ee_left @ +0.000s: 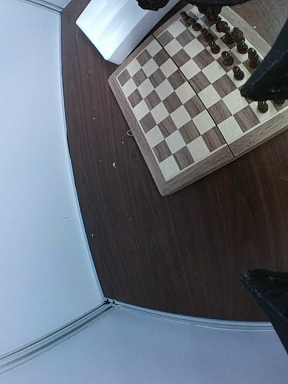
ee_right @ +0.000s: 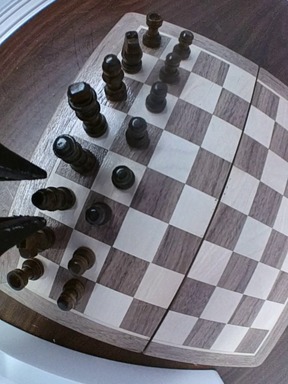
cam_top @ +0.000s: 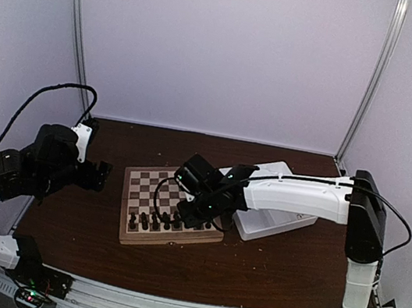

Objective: Set up the chess pieces on the board
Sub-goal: Place the chess piece on the chessboard.

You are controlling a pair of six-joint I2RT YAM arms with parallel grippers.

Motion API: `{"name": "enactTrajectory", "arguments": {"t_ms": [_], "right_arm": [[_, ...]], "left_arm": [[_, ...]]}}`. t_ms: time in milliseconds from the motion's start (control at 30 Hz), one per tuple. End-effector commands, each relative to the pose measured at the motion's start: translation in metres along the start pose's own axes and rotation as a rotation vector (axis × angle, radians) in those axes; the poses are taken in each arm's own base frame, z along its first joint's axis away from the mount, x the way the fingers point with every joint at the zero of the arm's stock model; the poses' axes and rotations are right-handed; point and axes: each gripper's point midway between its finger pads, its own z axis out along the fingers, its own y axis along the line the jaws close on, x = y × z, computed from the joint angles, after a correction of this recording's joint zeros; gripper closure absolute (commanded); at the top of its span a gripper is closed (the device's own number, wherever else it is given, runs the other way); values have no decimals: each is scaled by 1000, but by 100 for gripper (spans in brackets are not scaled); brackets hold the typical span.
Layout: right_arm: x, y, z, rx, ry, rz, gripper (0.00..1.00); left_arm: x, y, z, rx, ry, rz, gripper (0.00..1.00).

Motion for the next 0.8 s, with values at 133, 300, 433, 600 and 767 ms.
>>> {"name": "enactTrajectory", "arguments": {"t_ms": [133, 300, 433, 600, 767], "right_arm": [[-25, -4, -40, 9, -121, 8, 79], [-35, -34, -69, 128, -246, 27, 73], [-44, -72, -105, 247, -385, 43, 44], [-43, -150, -125, 399, -406, 152, 14], [-33, -220, -141, 486, -420, 266, 0]], "left_arm": [[-6, 0, -1, 7, -19, -13, 2], [-5, -4, 1, 17, -9, -15, 2], [-6, -6, 2, 27, -5, -19, 2], [-10, -10, 3, 43, -8, -23, 2], [-15, -11, 3, 37, -5, 0, 2]]}}
